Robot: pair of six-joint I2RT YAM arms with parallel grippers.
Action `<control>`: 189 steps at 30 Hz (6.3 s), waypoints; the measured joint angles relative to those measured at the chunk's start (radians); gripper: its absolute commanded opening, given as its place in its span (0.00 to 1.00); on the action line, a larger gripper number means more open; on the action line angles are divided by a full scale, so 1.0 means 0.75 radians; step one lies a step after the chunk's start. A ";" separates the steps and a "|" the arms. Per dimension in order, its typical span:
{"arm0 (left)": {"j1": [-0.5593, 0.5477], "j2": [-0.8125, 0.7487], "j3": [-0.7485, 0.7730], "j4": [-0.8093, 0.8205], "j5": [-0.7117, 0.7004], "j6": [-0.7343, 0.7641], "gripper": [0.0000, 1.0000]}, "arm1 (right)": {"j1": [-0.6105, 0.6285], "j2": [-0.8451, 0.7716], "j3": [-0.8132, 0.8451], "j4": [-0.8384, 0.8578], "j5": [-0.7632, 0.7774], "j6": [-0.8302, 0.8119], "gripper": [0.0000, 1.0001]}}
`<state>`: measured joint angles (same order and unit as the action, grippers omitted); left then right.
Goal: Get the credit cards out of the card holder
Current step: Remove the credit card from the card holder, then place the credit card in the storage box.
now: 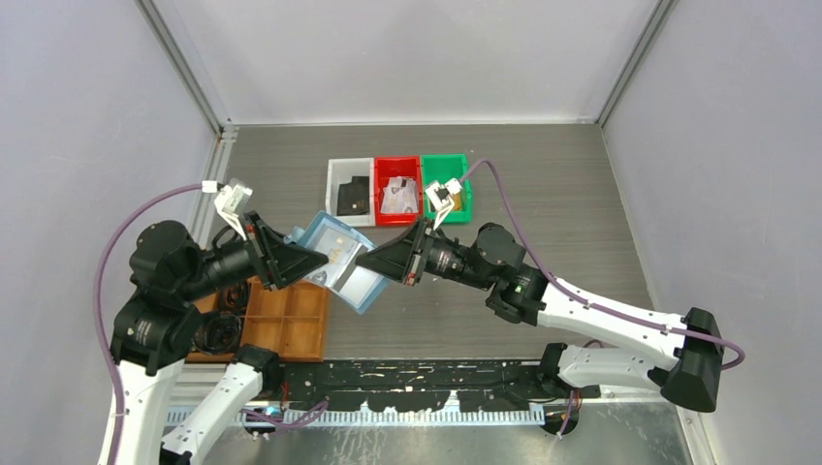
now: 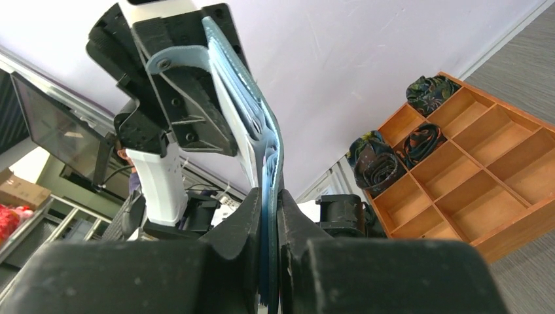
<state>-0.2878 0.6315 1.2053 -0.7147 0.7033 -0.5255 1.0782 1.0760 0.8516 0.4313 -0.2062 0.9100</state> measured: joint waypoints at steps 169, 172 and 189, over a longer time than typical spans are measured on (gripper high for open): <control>0.001 0.065 0.074 0.079 0.140 -0.014 0.00 | -0.734 1.514 1.451 -1.348 -0.046 -0.618 0.01; 0.001 0.064 0.074 0.076 0.140 -0.011 0.00 | -0.729 1.554 1.456 -1.364 -0.026 -0.634 0.11; 0.001 0.060 0.110 0.057 0.139 0.019 0.00 | -0.643 1.328 1.316 -1.314 0.195 -0.654 0.62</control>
<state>-0.2871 0.6762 1.2881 -0.6720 0.8074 -0.5110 0.5957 2.0716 1.8389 -0.5541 -0.0601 0.4198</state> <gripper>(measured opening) 0.096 0.557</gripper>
